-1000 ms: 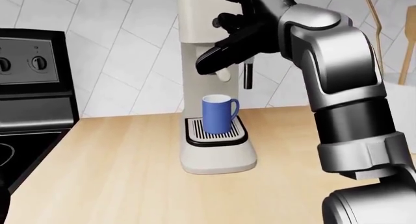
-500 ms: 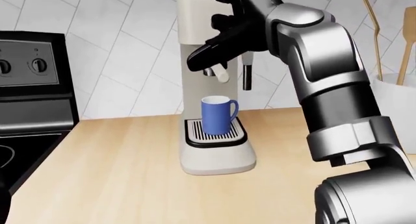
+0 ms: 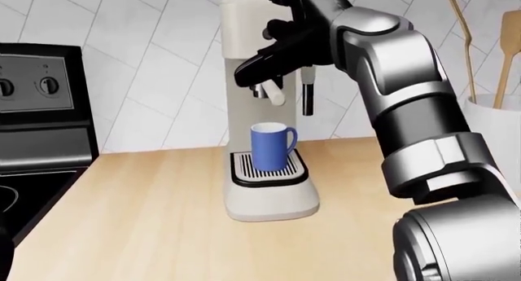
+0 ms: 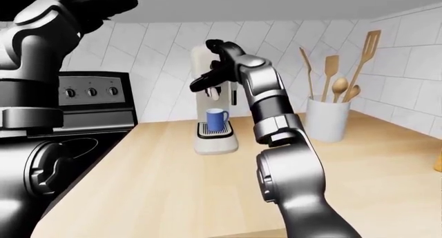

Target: Press the button on the coffee machine to serve coffee.

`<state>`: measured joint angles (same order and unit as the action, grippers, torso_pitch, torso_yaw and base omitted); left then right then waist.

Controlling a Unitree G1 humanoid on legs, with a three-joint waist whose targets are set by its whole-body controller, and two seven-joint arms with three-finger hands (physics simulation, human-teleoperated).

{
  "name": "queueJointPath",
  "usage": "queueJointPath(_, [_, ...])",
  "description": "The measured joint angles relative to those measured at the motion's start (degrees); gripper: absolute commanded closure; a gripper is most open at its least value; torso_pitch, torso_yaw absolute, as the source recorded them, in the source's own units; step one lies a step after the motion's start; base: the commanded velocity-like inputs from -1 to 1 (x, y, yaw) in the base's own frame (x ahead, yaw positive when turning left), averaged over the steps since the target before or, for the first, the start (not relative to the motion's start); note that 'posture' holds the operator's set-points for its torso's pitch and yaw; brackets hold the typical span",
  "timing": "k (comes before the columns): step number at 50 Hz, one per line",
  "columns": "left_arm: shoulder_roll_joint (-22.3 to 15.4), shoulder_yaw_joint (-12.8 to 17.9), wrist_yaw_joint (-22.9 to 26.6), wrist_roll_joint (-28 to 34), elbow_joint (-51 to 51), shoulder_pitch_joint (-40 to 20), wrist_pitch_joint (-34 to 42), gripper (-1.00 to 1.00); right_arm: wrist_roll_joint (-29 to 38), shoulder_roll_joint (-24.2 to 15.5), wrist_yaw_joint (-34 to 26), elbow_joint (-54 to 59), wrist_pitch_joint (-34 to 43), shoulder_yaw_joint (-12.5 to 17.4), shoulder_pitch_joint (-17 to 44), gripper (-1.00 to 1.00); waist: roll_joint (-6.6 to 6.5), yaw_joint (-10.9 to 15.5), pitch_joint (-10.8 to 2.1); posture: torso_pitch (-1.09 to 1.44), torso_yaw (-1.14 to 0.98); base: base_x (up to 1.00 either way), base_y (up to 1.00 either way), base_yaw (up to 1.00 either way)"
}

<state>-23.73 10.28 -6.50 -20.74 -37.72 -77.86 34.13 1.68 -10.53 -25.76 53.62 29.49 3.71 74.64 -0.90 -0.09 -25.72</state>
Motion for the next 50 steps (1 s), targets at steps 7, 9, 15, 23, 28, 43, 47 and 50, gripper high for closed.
queueJointPath(7, [-0.14, 0.05, 0.02, -0.10, 0.09, -0.05, -0.06, -1.00, 0.13, 0.64, 0.30, 3.38, -1.96, -0.20, 0.95, -1.00, -0.10, -0.07, -0.04, -0.79, 0.00, 0.00, 0.00, 0.00])
queueJointPath(9, [-0.17, 0.13, 0.07, -0.10, 0.17, 0.20, -0.27, -1.00, 0.21, 0.72, 0.28, 4.01, -2.29, -0.23, 1.16, -1.00, -0.11, -0.06, -0.06, -0.79, 0.00, 0.00, 0.00, 0.00])
queueJointPath(15, [0.04, 0.10, -0.17, -0.24, 0.69, 0.76, 0.04, -1.00, 0.42, 1.05, 0.47, 5.01, -3.51, -0.14, 1.26, -1.00, -0.03, -0.05, -0.11, -0.79, 0.00, 0.00, 0.00, 0.00])
queueJointPath(23, [0.17, 0.02, -0.18, -0.42, 1.05, 1.06, 0.10, -1.00, 0.49, 1.62, 1.33, 8.45, -5.91, 0.05, 1.79, -1.00, -0.10, -0.03, -0.16, -0.79, 0.00, 0.00, 0.00, 0.00])
queueJointPath(28, [0.27, 0.09, -0.24, -0.43, 0.75, 1.11, -0.22, -1.00, 0.42, 1.57, 1.66, 9.86, -6.75, 0.34, 2.19, -1.00, -0.11, 0.01, -0.20, -0.79, 0.00, 0.00, 0.00, 0.00])
queueJointPath(43, [0.16, 0.02, -0.29, -0.56, 0.24, 0.11, -0.02, -1.00, 0.46, 1.42, 3.13, 13.39, -9.35, 0.94, 3.51, -1.00, -0.15, 0.05, -0.32, -0.79, 0.00, 0.00, 0.00, 0.00])
queueJointPath(47, [0.17, 0.01, -0.24, -0.56, 0.30, 0.06, -0.18, -1.00, 0.45, 1.61, 3.43, 13.93, -9.94, 1.00, 3.48, -1.00, -0.18, 0.04, -0.41, -0.79, 0.00, 0.00, 0.00, 0.00])
queueJointPath(50, [0.25, 0.00, -0.15, -0.60, 0.45, 0.33, -0.35, -1.00, 0.37, 1.70, 3.62, 14.35, -10.31, 1.12, 3.50, -1.00, -0.21, 0.04, -0.45, -0.79, 0.00, 0.00, 0.00, 0.00])
